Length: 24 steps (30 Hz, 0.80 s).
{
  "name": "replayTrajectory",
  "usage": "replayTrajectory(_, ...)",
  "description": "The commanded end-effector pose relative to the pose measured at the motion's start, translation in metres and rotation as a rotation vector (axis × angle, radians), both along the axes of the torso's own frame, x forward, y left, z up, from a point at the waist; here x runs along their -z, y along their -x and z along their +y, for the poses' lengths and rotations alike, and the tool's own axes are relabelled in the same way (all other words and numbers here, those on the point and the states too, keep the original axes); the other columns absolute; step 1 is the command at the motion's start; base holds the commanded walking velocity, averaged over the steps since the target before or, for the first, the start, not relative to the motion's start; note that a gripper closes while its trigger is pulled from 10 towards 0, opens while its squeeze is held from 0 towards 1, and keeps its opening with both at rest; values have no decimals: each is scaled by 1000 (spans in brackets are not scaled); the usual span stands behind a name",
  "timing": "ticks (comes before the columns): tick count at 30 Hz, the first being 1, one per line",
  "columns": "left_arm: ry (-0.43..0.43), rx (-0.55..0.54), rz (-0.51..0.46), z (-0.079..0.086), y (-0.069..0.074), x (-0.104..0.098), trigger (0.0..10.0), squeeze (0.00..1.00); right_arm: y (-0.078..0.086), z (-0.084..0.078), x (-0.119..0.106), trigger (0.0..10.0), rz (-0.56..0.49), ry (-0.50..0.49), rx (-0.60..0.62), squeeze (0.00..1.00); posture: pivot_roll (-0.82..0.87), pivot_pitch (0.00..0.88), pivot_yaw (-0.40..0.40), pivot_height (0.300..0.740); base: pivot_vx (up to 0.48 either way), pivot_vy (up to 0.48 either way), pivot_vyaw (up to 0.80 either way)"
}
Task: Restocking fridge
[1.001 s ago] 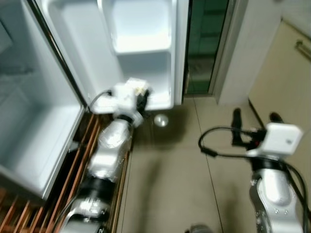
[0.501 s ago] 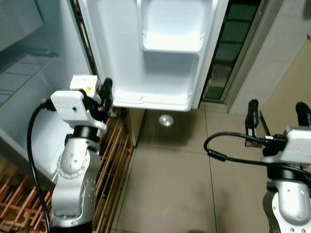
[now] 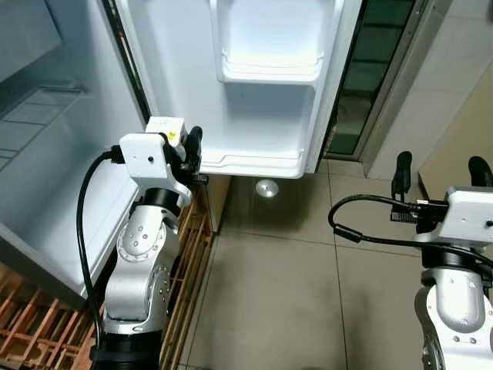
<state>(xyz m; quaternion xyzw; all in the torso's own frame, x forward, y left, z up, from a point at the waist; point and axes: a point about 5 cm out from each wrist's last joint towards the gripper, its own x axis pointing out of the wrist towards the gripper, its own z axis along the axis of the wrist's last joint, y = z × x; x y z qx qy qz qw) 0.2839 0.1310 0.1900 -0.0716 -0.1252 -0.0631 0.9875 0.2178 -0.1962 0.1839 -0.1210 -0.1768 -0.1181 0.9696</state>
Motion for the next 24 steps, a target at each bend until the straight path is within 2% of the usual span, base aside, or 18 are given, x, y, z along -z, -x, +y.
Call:
replayTrajectory(1,-1,7,0,-3,-2,-2,10000,0,-1,-3,-1,10000,-10,10,6,43,-223,0,48,740,480,0,0)
replayTrajectory(17,6,-20,11,-2,-4,0,10000,0,-9,3,4,10000,18,7,-52,43,-218,0,40,740,480,0,0)
replayTrajectory(24,4,-55,63,3,-6,9,10000,0,-11,6,9,10000,42,-1,-85,39,-217,0,37,740,36,0,0)
